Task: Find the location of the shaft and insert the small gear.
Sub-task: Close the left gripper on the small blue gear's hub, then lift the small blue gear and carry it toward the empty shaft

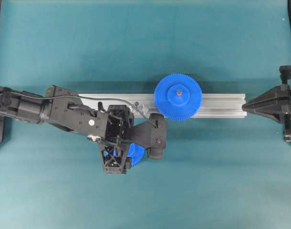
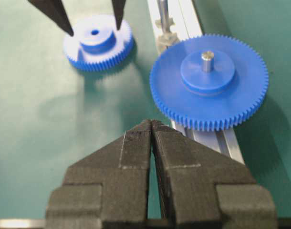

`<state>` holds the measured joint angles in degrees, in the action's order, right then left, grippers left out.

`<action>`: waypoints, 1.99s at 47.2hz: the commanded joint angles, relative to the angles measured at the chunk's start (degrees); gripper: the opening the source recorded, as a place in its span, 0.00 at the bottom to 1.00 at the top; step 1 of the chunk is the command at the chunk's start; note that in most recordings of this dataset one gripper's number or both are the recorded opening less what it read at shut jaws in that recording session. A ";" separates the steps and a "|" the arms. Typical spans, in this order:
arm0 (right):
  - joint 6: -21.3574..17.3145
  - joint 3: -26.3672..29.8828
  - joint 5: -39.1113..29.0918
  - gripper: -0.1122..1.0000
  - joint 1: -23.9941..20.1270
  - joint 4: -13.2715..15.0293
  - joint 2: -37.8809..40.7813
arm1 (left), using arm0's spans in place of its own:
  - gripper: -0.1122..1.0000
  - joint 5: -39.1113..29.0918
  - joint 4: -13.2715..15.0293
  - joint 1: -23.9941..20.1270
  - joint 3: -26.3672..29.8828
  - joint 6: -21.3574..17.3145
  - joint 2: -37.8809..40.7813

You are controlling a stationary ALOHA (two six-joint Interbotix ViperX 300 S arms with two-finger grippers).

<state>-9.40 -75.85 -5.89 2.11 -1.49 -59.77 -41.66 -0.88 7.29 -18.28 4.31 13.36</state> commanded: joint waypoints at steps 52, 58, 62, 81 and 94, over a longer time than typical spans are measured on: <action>-0.44 0.53 0.35 0.15 0.09 0.00 0.53 | 0.78 0.09 -0.18 -0.79 0.62 0.09 1.14; -0.53 0.44 0.26 0.15 0.09 0.00 0.53 | 0.68 0.09 -0.18 -0.70 1.05 -0.18 0.97; -0.53 0.44 0.35 0.15 0.09 0.00 0.53 | 0.68 0.09 -0.18 -0.70 1.41 -0.44 0.97; -0.53 0.35 0.26 0.15 0.18 -0.09 0.53 | 0.68 -4.66 -0.09 -0.70 4.13 -0.70 -0.35; -0.53 0.00 0.62 0.15 0.09 0.00 0.44 | 0.68 -10.11 -0.09 -0.35 7.47 -0.79 -1.58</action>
<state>-9.40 -76.46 -5.89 2.11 -1.49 -59.77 -50.80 -0.88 6.59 -13.18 3.60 14.94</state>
